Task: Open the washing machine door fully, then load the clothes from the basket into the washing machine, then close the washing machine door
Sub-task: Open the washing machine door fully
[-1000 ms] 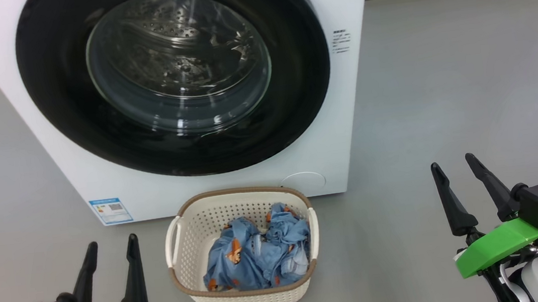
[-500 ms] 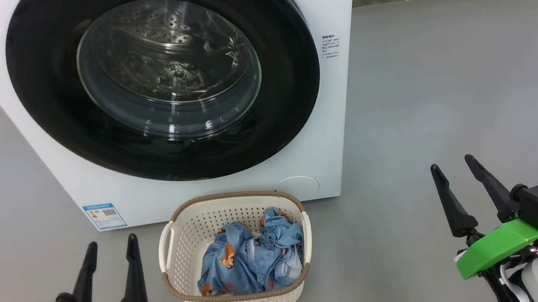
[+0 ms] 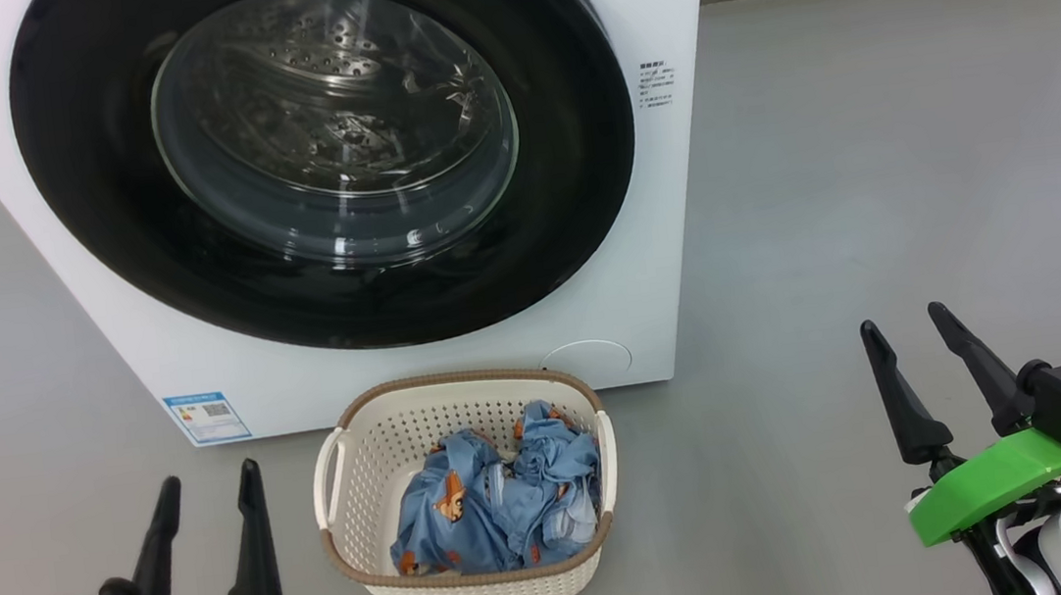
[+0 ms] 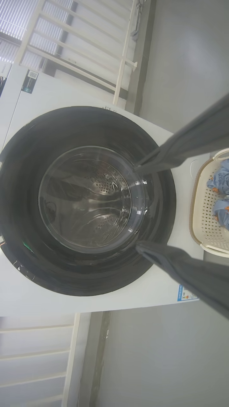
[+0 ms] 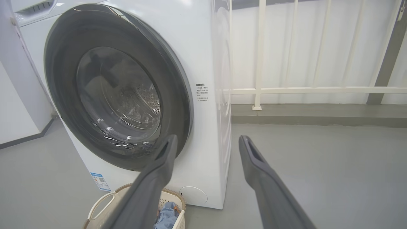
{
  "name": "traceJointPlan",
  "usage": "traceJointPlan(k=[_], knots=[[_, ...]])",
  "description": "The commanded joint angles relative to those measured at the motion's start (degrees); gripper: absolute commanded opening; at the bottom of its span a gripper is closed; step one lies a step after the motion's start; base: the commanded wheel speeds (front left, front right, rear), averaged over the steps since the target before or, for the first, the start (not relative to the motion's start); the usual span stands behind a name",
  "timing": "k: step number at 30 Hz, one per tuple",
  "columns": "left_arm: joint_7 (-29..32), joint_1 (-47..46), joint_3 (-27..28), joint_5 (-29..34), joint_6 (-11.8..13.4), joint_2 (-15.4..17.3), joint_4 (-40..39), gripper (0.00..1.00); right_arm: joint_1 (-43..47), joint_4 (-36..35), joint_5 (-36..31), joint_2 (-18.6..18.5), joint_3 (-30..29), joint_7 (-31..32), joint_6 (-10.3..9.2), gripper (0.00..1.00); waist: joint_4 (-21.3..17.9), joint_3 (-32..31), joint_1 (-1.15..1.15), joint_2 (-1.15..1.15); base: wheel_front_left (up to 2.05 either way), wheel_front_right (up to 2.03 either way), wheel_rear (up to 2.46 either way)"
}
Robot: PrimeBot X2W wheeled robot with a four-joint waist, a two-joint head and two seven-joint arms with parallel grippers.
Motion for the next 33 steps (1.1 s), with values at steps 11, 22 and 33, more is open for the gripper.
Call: traceJointPlan(k=[11,22,33], knots=[[-0.37,-1.31,4.38,3.06,0.20,-0.43,-2.23,1.00,-2.96,-1.09,-0.09,-0.72,-0.38,-0.71,0.32,1.00,0.42,0.96,0.00,0.00,0.00,0.00,0.00],[-0.37,-2.06,4.04,3.61,-0.08,-0.06,-1.91,1.00,-6.61,0.27,0.45,-2.43,-1.48,-0.71,0.32,1.00,0.94,2.72,0.00,0.00,0.00,0.00,0.00],[-0.37,-3.51,3.19,3.87,-0.18,1.54,-2.44,1.00,-13.03,2.89,4.07,-4.95,-1.89,-0.71,0.32,0.00,2.35,6.23,0.00,0.00,0.00,0.00,0.00]])
